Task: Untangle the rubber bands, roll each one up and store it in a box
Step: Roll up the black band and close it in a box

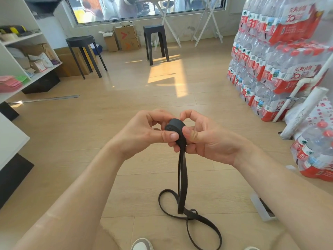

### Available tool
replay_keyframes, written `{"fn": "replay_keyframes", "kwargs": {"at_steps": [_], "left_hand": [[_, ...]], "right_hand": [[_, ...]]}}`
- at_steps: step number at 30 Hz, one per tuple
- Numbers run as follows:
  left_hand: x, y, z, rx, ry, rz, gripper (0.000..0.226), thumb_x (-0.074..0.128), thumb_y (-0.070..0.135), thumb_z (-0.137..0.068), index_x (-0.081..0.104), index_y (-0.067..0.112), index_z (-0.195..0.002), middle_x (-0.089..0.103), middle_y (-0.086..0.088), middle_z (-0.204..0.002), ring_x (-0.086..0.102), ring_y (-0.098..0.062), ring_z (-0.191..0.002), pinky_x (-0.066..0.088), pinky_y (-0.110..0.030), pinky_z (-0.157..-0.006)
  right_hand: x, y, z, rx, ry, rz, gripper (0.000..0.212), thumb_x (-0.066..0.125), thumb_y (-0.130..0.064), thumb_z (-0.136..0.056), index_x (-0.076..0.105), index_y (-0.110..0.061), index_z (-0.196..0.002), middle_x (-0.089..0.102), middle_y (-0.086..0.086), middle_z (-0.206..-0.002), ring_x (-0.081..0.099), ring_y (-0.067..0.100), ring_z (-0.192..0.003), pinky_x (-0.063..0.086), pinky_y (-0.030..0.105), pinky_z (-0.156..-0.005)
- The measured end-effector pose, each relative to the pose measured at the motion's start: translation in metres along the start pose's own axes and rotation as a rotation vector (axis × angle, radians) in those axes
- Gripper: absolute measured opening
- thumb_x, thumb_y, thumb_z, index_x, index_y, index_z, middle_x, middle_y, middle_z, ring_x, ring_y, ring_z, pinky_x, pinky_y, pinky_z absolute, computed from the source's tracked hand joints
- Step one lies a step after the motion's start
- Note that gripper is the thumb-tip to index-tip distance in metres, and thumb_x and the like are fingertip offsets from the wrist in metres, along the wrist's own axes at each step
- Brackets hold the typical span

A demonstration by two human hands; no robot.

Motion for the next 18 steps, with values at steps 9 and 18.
{"fn": "replay_keyframes", "kwargs": {"at_steps": [9, 18], "left_hand": [[0.002, 0.01, 0.002, 0.013, 0.03, -0.314, 0.019, 0.078, 0.002, -0.072, 0.073, 0.014, -0.086, 0.073, 0.004, -0.074, 0.068, -0.005, -0.071, 0.054, -0.02, -0.071], [0.001, 0.009, -0.001, -0.011, 0.034, -0.57, 0.025, 0.082, 0.009, -0.069, 0.075, 0.018, -0.091, 0.072, 0.006, -0.079, 0.066, -0.007, -0.075, 0.053, -0.03, -0.078]], "right_hand": [[0.006, 0.002, 0.008, 0.264, -0.042, 0.129, 0.041, 0.057, -0.039, -0.087, 0.05, -0.013, -0.118, 0.071, 0.018, -0.102, 0.069, 0.036, -0.097, 0.053, 0.026, -0.061], [0.001, 0.012, 0.0, 0.266, 0.072, 0.413, 0.05, 0.052, -0.064, -0.079, 0.067, -0.017, -0.088, 0.072, 0.008, -0.084, 0.068, 0.02, -0.08, 0.045, 0.024, -0.065]]}}
Point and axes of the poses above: each hand's wrist, its own z-axis away from the middle knuckle, its own x-axis out of the palm, y = z × x, the point moved 5 cm from there along -z, towards the middle knuckle
